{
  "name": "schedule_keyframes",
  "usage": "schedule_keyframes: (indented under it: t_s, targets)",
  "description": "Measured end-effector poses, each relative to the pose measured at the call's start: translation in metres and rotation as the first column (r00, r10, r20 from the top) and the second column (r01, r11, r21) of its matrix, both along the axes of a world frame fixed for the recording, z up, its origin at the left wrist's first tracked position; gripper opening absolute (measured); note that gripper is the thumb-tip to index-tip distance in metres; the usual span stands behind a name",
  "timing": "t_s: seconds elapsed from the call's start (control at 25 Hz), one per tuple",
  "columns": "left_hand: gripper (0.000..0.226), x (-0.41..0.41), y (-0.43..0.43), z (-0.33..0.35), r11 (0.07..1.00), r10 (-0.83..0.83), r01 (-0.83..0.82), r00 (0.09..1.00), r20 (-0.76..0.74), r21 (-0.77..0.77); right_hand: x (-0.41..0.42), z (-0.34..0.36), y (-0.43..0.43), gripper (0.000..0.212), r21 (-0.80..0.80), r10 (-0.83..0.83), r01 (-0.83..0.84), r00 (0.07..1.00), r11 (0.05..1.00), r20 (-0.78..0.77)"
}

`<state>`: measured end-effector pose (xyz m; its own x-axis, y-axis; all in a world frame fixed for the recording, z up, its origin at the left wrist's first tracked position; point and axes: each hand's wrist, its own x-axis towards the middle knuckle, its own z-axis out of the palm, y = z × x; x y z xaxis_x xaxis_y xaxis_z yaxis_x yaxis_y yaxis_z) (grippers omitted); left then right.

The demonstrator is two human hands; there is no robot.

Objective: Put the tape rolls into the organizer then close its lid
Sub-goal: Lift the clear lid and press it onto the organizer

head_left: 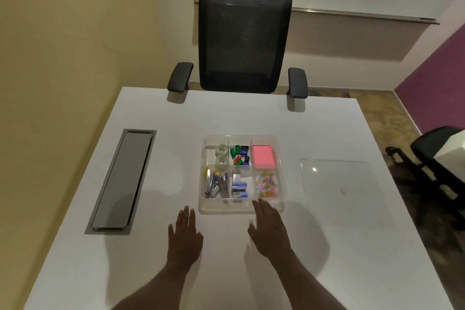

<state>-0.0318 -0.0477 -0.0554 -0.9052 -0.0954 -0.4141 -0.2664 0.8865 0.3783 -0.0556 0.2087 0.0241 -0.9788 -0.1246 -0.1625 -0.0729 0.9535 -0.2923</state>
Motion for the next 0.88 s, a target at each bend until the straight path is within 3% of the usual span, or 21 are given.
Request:
schedule_keyframes:
  t_s: [0.12,0.2,0.32,0.56,0.88]
  targets:
    - [0.077,-0.001,0.001,0.015,0.999,0.007,-0.007,1.000,0.009,0.033,0.004,0.003,0.005,0.068,-0.019,-0.005,0.006,1.000,1.000,0.014]
    - [0.080,-0.002,0.005,0.024,0.998,-0.003,0.006,0.998,-0.055,0.064,0.004,0.010,0.007,0.070,-0.057,-0.024,0.028,0.997,0.998,0.068]
    - [0.082,-0.004,0.013,0.034,0.996,-0.010,0.019,0.994,-0.112,0.083,0.000,0.014,0.009,0.071,-0.058,-0.059,0.061,0.998,0.996,0.034]
    - [0.086,-0.002,0.032,0.036,0.997,-0.050,0.043,0.992,-0.113,-0.060,0.001,0.006,0.031,0.075,-0.032,-0.014,0.017,0.996,0.999,0.089]
    - [0.079,-0.002,0.098,0.053,0.996,-0.034,0.017,0.983,-0.180,-0.090,-0.005,0.007,0.094,0.073,-0.044,-0.031,0.035,0.995,0.998,0.095]
